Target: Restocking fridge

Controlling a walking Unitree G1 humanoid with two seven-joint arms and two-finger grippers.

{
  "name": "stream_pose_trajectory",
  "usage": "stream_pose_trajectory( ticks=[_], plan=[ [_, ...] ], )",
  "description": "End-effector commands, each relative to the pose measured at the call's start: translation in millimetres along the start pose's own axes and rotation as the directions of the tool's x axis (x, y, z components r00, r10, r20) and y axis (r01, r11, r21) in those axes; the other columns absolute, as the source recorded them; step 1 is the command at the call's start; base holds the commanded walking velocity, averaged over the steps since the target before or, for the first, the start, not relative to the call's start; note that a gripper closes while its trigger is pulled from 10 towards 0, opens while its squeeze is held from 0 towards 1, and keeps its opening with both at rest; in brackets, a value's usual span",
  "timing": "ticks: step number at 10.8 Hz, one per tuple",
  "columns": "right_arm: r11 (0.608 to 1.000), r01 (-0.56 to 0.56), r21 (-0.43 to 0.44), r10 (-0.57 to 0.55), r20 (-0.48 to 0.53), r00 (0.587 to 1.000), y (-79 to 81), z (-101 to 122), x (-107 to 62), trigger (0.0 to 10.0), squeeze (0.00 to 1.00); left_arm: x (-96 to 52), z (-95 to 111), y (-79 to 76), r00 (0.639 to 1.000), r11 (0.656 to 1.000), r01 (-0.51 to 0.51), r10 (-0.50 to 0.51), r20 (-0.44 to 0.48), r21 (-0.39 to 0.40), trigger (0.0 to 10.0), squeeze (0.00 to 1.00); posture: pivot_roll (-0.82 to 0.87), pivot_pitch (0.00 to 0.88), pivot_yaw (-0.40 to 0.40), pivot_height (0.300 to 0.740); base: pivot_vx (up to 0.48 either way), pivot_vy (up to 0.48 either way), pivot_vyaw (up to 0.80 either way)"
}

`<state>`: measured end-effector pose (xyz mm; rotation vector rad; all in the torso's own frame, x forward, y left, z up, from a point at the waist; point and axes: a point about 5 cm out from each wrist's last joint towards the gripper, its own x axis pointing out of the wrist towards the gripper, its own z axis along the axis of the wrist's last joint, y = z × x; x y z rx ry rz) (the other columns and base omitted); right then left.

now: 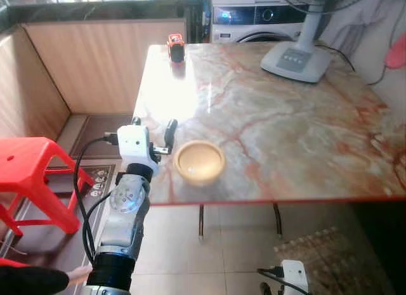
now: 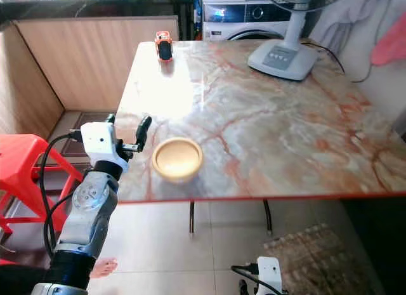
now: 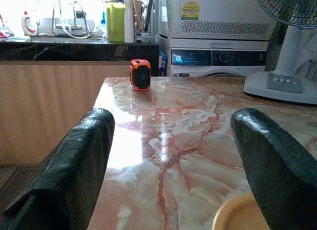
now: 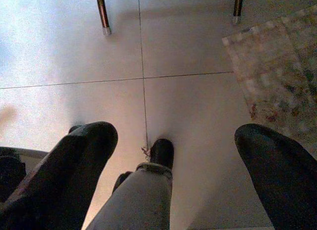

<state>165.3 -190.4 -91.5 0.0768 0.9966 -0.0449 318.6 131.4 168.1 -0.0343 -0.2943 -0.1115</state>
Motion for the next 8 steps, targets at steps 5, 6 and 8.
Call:
stream_pose_trajectory(
  ticks=[5, 6, 8],
  plan=[
    [1.000, -0.005, 0.001, 0.005, -0.007, 1.000, 0.2, -3, -0.5, 10.0, 0.00, -5.3, -4, -4.5, 0.999, 0.999, 0.037, -0.036, -0.014, 0.032, 10.0, 0.00, 0.01, 0.049, 0.007, 0.740, 0.113, 0.000, 0.00],
    [1.000, -0.006, -0.001, 0.006, -0.007, 1.000, 0.3, -3, -0.5, 10.0, 0.00, -7.7, -6, -4.5, 0.999, 0.999, 0.037, -0.036, -0.023, 0.033, 10.0, 0.00, 0.01, 0.051, 0.007, 0.740, 0.000, 0.000, 0.00],
    [1.000, -0.010, -0.006, 0.010, -0.007, 1.000, 0.5, -3, -0.5, 10.0, 0.00, -12.4, -11, -5.4, 0.998, 0.998, 0.047, -0.045, -0.045, 0.034, 10.0, 0.00, 0.01, 0.051, 0.007, 0.740, 0.000, 0.000, 0.00]
  ],
)
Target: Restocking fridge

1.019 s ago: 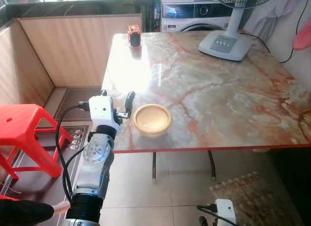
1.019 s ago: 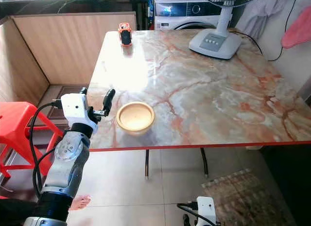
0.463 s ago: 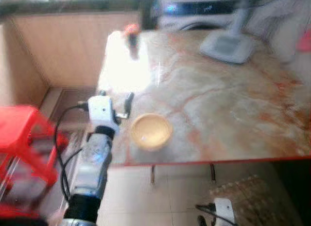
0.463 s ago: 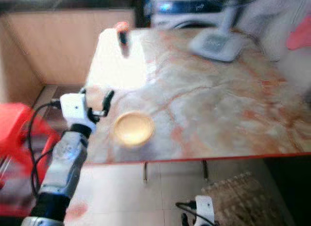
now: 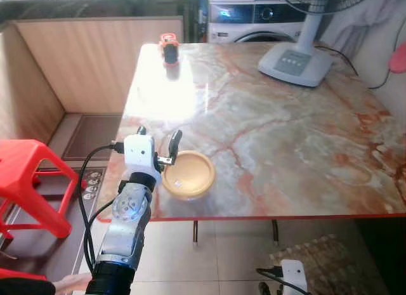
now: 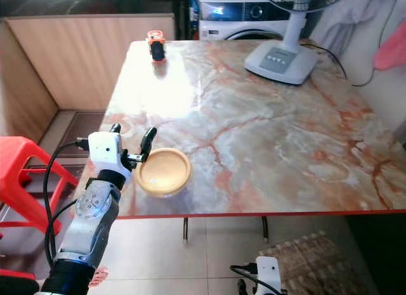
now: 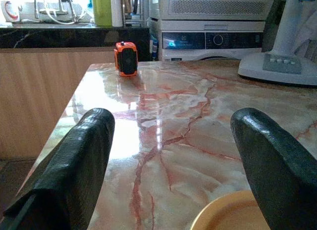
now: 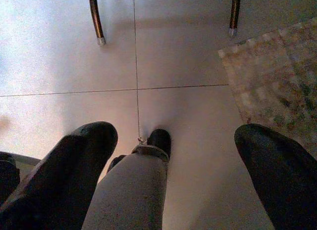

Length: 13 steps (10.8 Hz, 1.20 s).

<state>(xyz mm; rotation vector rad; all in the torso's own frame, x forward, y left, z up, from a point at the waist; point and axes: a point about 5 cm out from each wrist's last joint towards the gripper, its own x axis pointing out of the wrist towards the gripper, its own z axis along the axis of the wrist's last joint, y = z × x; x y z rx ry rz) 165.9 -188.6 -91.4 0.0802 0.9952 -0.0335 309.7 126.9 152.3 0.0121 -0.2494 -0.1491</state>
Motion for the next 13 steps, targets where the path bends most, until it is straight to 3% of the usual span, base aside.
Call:
stream_pose_trajectory(
  ticks=[1, 2, 3, 4, 5, 7, 10, 13],
  plan=[
    [1.000, 0.000, -0.008, 0.000, -0.007, 1.000, -1.2, -3, -0.7, 10.0, 0.00, -7.0, -8, -3.4, 0.999, 0.999, 0.027, -0.026, -0.022, 0.038, 10.0, 0.00, 0.02, 0.049, 0.007, 0.740, 0.000, 0.000, 0.00],
    [1.000, -0.001, -0.009, 0.001, -0.007, 1.000, -1.0, -3, -0.7, 10.0, 0.00, -12.7, -15, -5.0, 0.998, 0.998, 0.037, -0.035, -0.044, 0.041, 10.0, 0.00, 0.02, 0.050, 0.008, 0.740, 0.000, 0.000, 0.00],
    [1.000, 0.000, -0.007, 0.000, -0.005, 1.000, -1.0, -3, -0.7, 10.0, 0.00, -17.5, -23, 3.6, 0.993, 0.989, -0.077, 0.064, -0.099, -0.128, 10.0, 0.00, 0.02, 0.050, 0.008, 0.740, 0.000, 0.000, 0.00],
    [1.000, 0.001, -0.004, -0.001, -0.005, 1.000, -1.1, -3, -0.7, 10.0, 0.00, -19.8, -27, 10.6, 0.983, 0.955, -0.157, 0.128, -0.128, -0.251, 10.0, 0.00, 0.01, 0.054, 0.009, 0.740, 0.000, 0.000, 0.00],
    [1.000, 0.002, -0.005, -0.002, -0.005, 1.000, -1.4, -3, -0.8, 10.0, 0.00, -24.1, -30, 17.1, 0.979, 0.941, -0.183, 0.147, -0.143, -0.284, 10.0, 0.00, 0.01, 0.053, 0.008, 0.740, 0.000, 0.000, 0.00],
    [1.000, 0.002, -0.005, -0.002, -0.005, 1.000, -2.0, -2, -0.8, 10.0, 0.00, -27.9, -35, 16.4, 0.982, 0.948, -0.145, 0.103, -0.159, -0.284, 10.0, 0.00, 0.02, 0.056, 0.008, 0.740, 0.000, 0.000, 0.00],
    [1.000, 0.003, -0.006, -0.003, -0.003, 1.000, -2.6, -2, -0.8, 10.0, 0.00, -28.5, -53, 21.5, 0.963, 0.865, -0.217, 0.113, -0.244, -0.453, 10.0, 0.00, 0.01, 0.055, 0.004, 0.740, 0.000, 0.000, 0.00],
    [1.000, 0.006, -0.008, -0.006, -0.004, 1.000, -3.4, -3, -1.0, 10.0, 0.00, -21.8, -58, 22.3, 0.967, 0.854, -0.171, 0.051, -0.248, -0.492, 10.0, 0.00, 0.01, 0.053, 0.002, 0.740, 0.000, 0.000, 0.00]
  ],
)
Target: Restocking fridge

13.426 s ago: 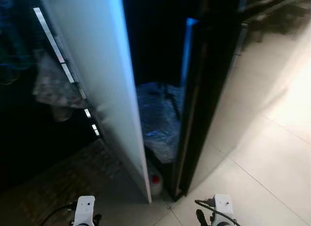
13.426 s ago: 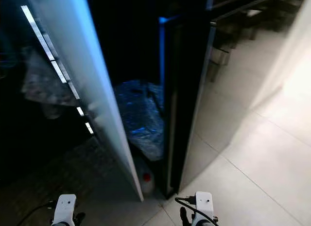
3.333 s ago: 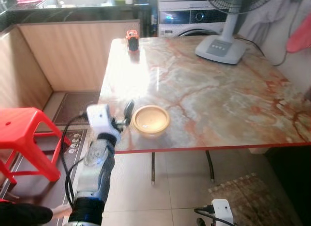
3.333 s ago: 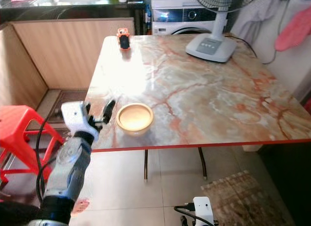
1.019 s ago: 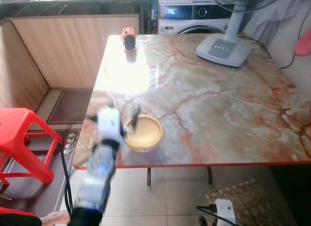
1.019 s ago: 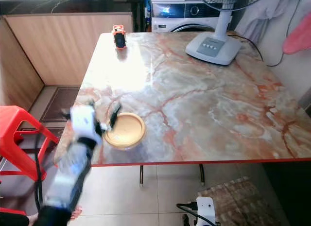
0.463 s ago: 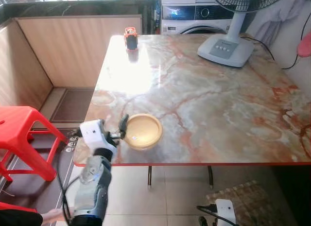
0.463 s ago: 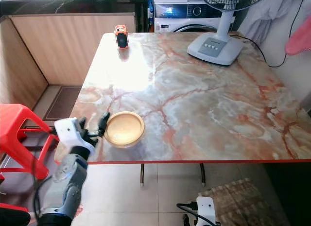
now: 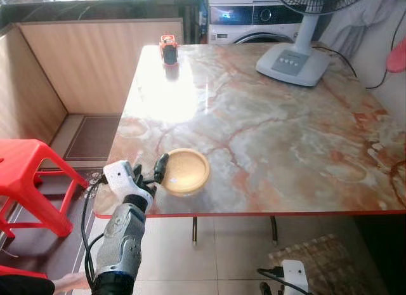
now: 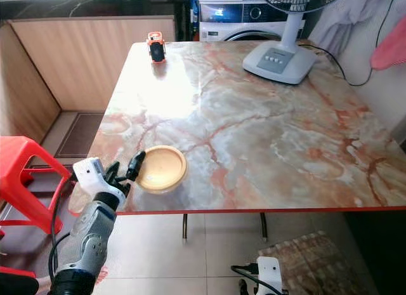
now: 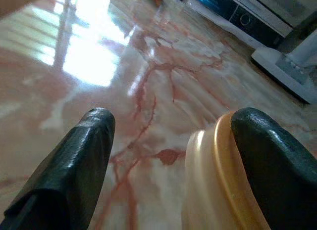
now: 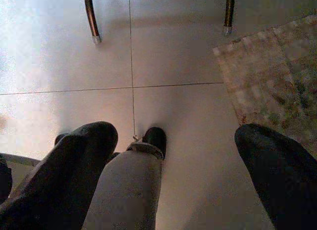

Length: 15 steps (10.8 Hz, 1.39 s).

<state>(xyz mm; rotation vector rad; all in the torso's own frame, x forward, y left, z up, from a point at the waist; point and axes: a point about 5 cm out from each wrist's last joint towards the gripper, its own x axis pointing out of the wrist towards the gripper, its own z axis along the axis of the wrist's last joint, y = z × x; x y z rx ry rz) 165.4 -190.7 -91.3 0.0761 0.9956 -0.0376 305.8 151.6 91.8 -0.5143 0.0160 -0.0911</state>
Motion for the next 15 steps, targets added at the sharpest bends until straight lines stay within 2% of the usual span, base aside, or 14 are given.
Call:
stream_pose_trajectory(
  ticks=[1, 3, 8, 9, 10, 15],
  plan=[
    [1.000, 0.002, -0.007, -0.002, -0.004, 1.000, -1.3, -2, -0.6, 10.0, 0.00, 2.9, -2, -0.6, 1.000, 0.999, 0.022, -0.023, -0.016, -0.033, 10.0, 0.00, 0.01, 0.054, 0.001, 0.740, 0.000, 0.000, 0.00],
    [1.000, 0.000, -0.012, 0.000, -0.005, 1.000, -1.4, -2, -0.7, 10.0, 0.00, 6.7, -9, -1.4, 0.996, 0.994, 0.065, -0.070, -0.051, -0.086, 10.0, 0.00, 0.01, 0.055, -0.002, 0.740, 0.000, 0.000, 0.00],
    [1.000, 0.002, -0.016, -0.002, -0.007, 1.000, -1.9, -2, -0.7, 10.0, 0.00, 7.9, -23, 1.1, 0.982, 0.987, 0.113, -0.129, -0.139, -0.112, 10.0, 0.00, 0.00, 0.059, -0.006, 0.740, 0.000, 0.000, 0.00],
    [1.000, 0.002, -0.017, -0.002, -0.007, 1.000, -2.0, -2, -0.7, 10.0, 0.00, 8.2, -25, 0.2, 0.978, 0.985, 0.122, -0.140, -0.152, -0.122, 9.1, 0.00, 0.00, 0.059, -0.006, 0.740, 0.000, 0.000, 0.00],
    [1.000, 0.002, -0.018, -0.002, -0.007, 1.000, -2.0, -2, -0.7, 10.0, 0.00, 8.3, -27, 1.0, 0.977, 0.987, 0.114, -0.132, -0.166, -0.114, 0.0, 0.00, 0.00, 0.059, -0.006, 0.740, 0.000, 0.000, 0.00],
    [1.000, 0.002, -0.027, -0.003, -0.013, 1.000, -2.6, -3, -0.8, 10.0, 0.00, 9.5, -29, -0.9, 0.973, 0.984, 0.130, -0.150, -0.173, -0.124, 0.0, 0.00, -0.01, 0.063, -0.008, 0.740, 0.000, 0.000, 0.00]
  ],
)
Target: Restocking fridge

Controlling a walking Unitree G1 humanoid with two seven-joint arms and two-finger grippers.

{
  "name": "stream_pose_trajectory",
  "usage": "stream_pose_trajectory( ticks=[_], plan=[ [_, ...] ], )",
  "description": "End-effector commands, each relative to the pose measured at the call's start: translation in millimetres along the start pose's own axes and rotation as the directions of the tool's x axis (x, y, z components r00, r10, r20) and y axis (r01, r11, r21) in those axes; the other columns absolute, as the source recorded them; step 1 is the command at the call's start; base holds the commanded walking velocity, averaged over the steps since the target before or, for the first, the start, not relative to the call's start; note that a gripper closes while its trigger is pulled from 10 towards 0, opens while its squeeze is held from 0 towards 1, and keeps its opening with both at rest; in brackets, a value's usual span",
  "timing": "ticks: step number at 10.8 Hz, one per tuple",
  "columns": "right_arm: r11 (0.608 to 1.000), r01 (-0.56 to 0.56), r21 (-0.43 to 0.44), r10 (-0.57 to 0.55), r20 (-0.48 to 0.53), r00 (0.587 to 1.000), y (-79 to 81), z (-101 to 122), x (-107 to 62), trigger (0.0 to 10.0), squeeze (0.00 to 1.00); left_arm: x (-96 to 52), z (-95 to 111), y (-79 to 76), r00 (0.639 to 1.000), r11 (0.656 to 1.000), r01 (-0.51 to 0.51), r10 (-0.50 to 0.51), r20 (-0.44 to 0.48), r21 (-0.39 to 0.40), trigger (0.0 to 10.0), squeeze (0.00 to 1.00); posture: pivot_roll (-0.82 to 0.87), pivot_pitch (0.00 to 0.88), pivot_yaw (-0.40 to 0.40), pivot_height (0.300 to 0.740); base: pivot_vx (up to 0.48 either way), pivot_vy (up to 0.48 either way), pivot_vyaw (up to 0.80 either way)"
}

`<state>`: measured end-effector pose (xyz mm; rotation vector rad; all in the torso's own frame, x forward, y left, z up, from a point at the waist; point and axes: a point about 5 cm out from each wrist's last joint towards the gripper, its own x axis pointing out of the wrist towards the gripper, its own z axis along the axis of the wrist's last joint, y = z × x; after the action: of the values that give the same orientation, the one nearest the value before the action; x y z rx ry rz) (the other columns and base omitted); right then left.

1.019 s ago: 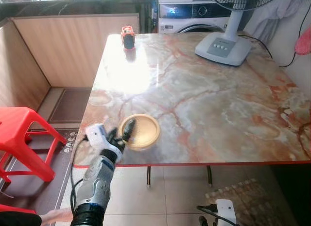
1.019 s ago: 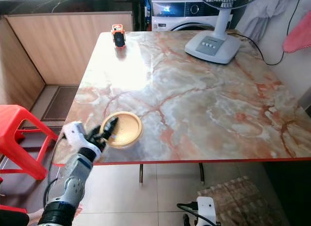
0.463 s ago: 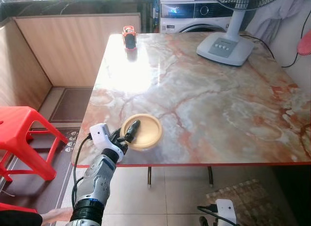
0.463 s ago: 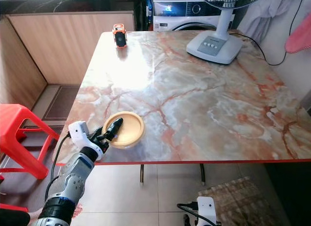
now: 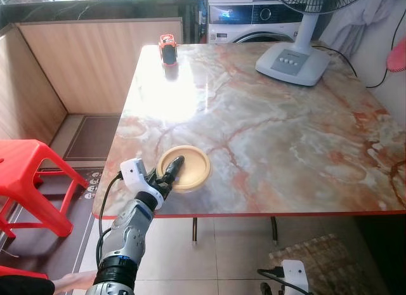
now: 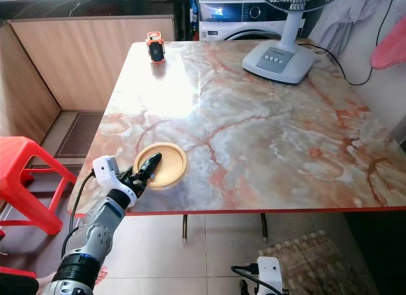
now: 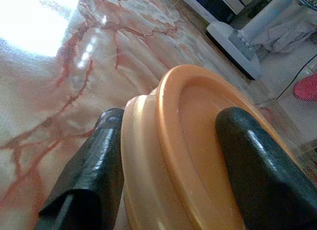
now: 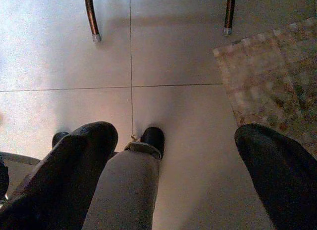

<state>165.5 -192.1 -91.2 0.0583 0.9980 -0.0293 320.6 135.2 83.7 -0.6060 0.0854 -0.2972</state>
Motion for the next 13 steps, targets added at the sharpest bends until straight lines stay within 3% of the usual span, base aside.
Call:
stream_pose_trajectory(
  ticks=[1, 7, 9, 13],
  plan=[
    [1.000, 0.000, -0.012, -0.001, -0.011, 1.000, -1.3, -3, -0.6, 10.0, 0.00, -6.2, -15, 8.2, 0.997, 0.999, -0.039, 0.037, -0.067, -0.023, 0.0, 0.00, -0.01, 0.065, -0.009, 0.740, 0.000, 0.000, 0.00],
    [1.000, 0.002, -0.015, -0.002, -0.010, 1.000, -1.8, -2, -0.4, 10.0, 0.00, -4.0, -8, 7.7, 0.999, 0.998, -0.041, 0.040, -0.020, -0.046, 0.0, 0.00, -0.01, 0.061, -0.010, 0.740, 0.000, 0.000, 0.00],
    [1.000, 0.002, -0.016, -0.002, -0.010, 1.000, -2.1, -1, -0.5, 10.0, 0.00, -2.8, 2, 5.9, 0.999, 0.997, -0.034, 0.036, 0.032, -0.063, 0.0, 0.00, -0.01, 0.057, -0.011, 0.740, 0.000, 0.000, 0.00],
    [1.000, 0.005, -0.019, -0.005, -0.006, 1.000, -2.5, -1, -0.5, 10.0, 0.00, -2.0, 36, -15.9, 0.982, 0.991, 0.046, -0.022, 0.188, -0.123, 0.0, 0.00, 0.00, 0.050, -0.014, 0.740, 0.000, 0.000, 0.00]
  ],
)
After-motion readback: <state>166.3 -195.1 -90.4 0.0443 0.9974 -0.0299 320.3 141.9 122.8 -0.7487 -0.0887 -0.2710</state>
